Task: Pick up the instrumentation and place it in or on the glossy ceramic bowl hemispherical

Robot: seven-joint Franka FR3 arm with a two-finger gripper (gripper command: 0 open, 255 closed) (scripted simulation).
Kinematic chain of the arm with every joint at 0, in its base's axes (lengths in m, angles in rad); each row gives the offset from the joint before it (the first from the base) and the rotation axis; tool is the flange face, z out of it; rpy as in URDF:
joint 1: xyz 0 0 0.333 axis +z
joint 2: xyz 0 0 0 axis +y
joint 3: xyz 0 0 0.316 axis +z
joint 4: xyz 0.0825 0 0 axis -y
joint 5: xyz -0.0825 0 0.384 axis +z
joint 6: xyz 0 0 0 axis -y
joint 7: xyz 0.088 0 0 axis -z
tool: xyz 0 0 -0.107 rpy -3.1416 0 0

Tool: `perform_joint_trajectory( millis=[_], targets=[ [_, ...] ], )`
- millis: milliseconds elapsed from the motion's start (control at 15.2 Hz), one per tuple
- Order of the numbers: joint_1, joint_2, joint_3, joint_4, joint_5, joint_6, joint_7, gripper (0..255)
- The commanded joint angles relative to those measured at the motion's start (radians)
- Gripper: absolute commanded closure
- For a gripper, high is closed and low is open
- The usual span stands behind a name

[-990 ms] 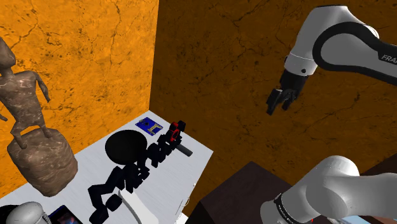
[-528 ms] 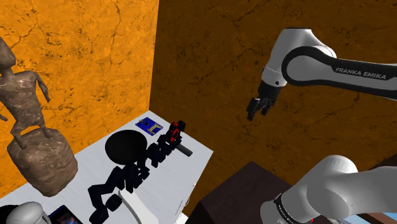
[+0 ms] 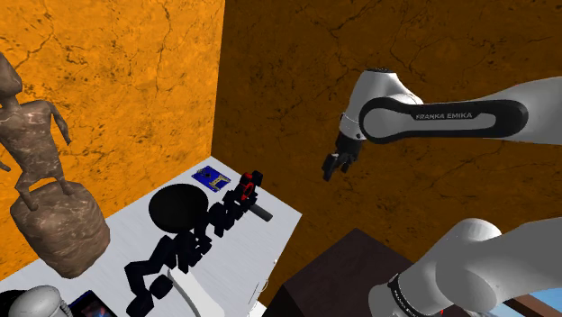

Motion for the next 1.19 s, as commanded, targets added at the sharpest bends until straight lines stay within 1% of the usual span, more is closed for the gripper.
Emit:
perform_joint_trajectory(
  millis=[0, 264, 594, 858, 1122],
  targets=[
    [0.009, 0.078, -0.005, -0.001, 0.008, 0.087, -0.020, 0],
    [0.030, 0.230, -0.005, 0.023, 0.031, 0.225, -0.059, 0],
    [0.054, 0.427, 0.003, 0.085, 0.071, 0.373, -0.114, 0],
    [0.066, 0.586, 0.019, 0.158, 0.105, 0.468, -0.160, 0],
    [0.070, 0.742, 0.044, 0.250, 0.133, 0.542, -0.203, 0]
  ],
)
